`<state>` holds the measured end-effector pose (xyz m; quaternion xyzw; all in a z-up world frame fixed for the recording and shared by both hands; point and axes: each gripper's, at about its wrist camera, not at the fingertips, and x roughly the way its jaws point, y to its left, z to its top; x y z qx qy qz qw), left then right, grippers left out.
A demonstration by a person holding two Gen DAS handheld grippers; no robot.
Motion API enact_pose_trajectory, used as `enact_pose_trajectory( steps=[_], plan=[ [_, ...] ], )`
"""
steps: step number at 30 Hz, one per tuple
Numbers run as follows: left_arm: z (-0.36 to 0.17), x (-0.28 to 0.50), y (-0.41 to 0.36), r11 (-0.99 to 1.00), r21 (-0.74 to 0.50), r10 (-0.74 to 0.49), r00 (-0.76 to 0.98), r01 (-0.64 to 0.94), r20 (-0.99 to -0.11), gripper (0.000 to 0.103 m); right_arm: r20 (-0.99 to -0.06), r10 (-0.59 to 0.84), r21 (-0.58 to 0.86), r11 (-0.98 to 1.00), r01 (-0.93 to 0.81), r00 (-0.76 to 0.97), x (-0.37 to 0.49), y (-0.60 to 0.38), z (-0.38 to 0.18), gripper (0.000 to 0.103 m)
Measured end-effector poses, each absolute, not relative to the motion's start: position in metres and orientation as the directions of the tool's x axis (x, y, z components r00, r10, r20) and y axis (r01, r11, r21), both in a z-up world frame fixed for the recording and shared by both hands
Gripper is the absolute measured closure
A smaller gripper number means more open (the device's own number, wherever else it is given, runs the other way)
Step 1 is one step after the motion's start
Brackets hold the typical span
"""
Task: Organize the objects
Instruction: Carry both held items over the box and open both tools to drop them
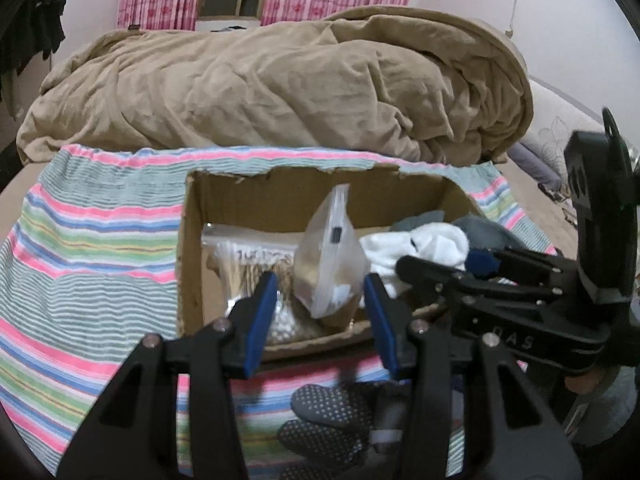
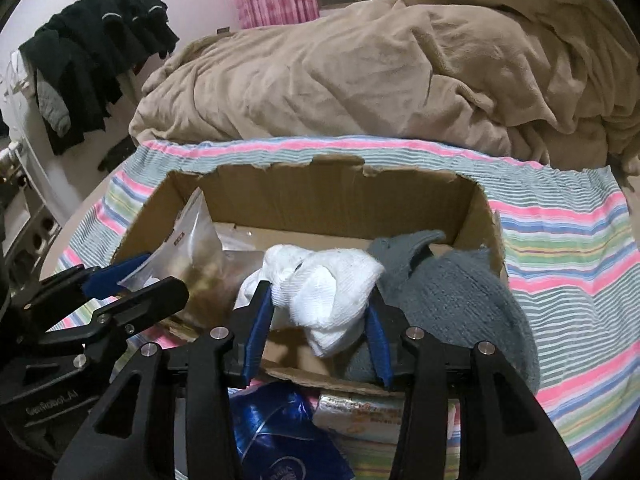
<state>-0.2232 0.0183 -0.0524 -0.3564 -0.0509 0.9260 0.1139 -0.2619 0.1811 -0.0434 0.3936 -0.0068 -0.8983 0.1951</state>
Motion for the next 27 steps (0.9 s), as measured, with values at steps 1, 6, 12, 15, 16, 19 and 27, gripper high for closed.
enact_pose_trajectory(
  steps=[1,6,12,15,16,19,27],
  plan=[
    [-0.052,-0.222,0.019,-0.970,-0.168,0.244,-0.722,-0.176,-0.647,0.056,-0.705,-0.356,0.168,-0.924,0.343,-0.613,-0.261,0.182,-0.044,0.056],
    [-0.045,-0.218,0.015,-0.971,-0.167,0.237,-0.727,-0.169,-0.644,0.053,-0.677,-0.345,0.155,-0.930,0.333,-0.650,-0.252,0.181,-0.033,0.038],
    [-0.022,-0.198,0.004,-0.972,-0.188,0.228,-0.770,-0.143,-0.596,0.031,-0.598,-0.323,0.112,-0.940,0.323,-0.733,-0.229,0.187,-0.006,0.020],
    [-0.010,-0.185,0.002,-0.973,-0.186,0.219,-0.785,-0.134,-0.580,0.028,-0.582,-0.319,0.126,-0.944,0.305,-0.748,-0.220,0.197,0.003,0.019],
    [-0.007,-0.180,0.002,-0.973,-0.186,0.220,-0.788,-0.136,-0.575,0.028,-0.576,-0.313,0.124,-0.946,0.298,-0.755,-0.216,0.201,0.006,0.019],
    [0.001,-0.162,0.000,-0.970,-0.201,0.229,-0.796,-0.138,-0.560,0.027,-0.561,-0.300,0.115,-0.951,0.286,-0.772,-0.204,0.209,0.013,0.019],
    [0.003,-0.117,-0.001,-0.971,-0.214,0.211,-0.794,-0.104,-0.570,0.027,-0.544,-0.292,0.098,-0.953,0.287,-0.787,-0.169,0.229,0.019,0.019]
  ],
)
